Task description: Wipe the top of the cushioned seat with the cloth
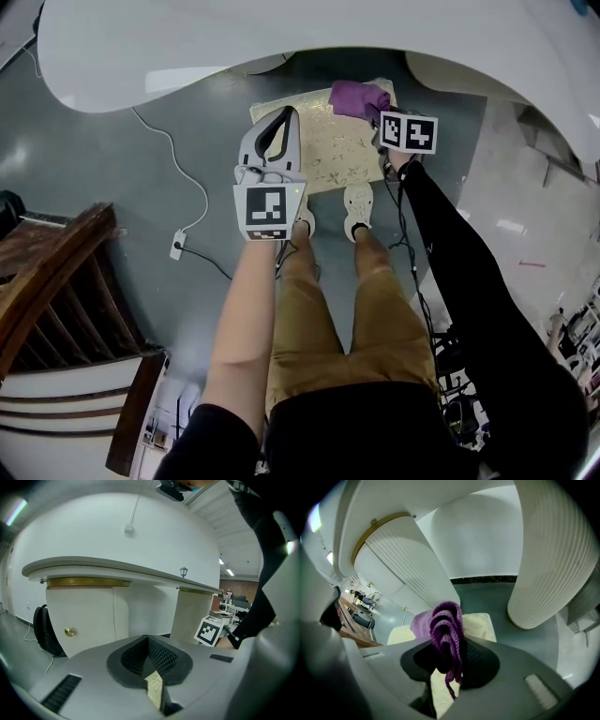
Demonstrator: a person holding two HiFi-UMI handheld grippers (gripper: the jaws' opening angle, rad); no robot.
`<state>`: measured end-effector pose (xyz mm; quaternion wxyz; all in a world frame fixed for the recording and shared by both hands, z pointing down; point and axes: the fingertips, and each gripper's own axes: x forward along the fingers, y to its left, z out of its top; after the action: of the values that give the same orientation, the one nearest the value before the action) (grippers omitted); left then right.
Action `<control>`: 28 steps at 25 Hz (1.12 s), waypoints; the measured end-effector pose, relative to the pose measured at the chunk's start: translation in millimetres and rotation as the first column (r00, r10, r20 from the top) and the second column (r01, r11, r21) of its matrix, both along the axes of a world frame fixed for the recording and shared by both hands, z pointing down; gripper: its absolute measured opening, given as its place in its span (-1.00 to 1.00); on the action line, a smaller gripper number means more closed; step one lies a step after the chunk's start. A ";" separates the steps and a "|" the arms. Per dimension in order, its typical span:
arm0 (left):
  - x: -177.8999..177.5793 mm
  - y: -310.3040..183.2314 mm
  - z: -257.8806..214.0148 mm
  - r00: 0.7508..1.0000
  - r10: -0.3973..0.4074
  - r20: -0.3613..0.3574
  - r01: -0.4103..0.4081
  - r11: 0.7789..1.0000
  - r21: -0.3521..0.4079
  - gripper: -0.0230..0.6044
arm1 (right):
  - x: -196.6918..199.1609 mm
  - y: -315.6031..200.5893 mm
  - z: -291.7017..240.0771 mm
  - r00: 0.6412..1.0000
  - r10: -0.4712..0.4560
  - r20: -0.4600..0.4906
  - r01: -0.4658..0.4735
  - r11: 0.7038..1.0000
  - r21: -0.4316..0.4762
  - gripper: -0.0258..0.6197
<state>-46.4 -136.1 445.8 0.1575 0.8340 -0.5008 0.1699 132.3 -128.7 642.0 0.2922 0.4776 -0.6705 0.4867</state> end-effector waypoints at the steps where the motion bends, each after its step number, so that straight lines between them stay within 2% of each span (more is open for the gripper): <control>1: 4.9 0.4 -1.2 1.000 -0.001 0.002 0.001 1.000 0.001 -0.90 | 10.1 -1.9 -0.2 1.000 0.007 -0.006 -0.007 1.000 0.003 -0.64; 4: 19.7 1.6 -5.7 1.000 -0.008 0.002 0.008 1.000 0.007 -0.90 | 44.7 -6.5 0.7 0.998 0.038 -0.044 -0.038 0.999 -0.001 -0.64; 9: 33.0 12.3 -9.4 0.999 -0.029 0.028 0.029 1.000 0.012 -0.90 | 117.7 1.2 -2.8 0.957 0.106 -0.269 -0.112 0.994 -0.008 -0.64; 14: 32.6 26.9 -13.4 0.997 -0.070 0.036 0.069 0.998 0.009 -0.90 | 147.9 9.3 -14.4 0.947 0.129 -0.293 -0.126 0.992 0.029 -0.64; 17: 27.2 38.9 -10.7 0.996 -0.080 0.047 0.081 0.997 -0.004 -0.90 | 147.1 15.4 -19.3 0.952 0.117 -0.281 -0.107 0.993 0.052 -0.64; 21: 26.4 48.1 -2.4 0.997 -0.065 0.035 0.065 0.998 -0.015 -0.90 | 137.9 20.5 -28.5 0.969 0.128 -0.210 -0.111 0.990 0.092 -0.64; 26: 14.8 62.1 12.8 0.998 -0.018 0.057 0.020 0.999 -0.030 -0.90 | 87.8 19.6 -38.6 0.993 0.052 -0.103 -0.034 0.985 0.170 -0.64; 28: 1.3 64.5 14.2 0.998 -0.030 0.060 0.031 0.999 -0.027 -0.90 | 58.8 18.7 -41.2 0.997 0.011 -0.075 0.004 0.982 0.191 -0.64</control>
<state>-45.0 -71.6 460.0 0.1566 0.8185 -0.5156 0.1991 191.0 -110.0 600.8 0.2695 0.5226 -0.7017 0.4024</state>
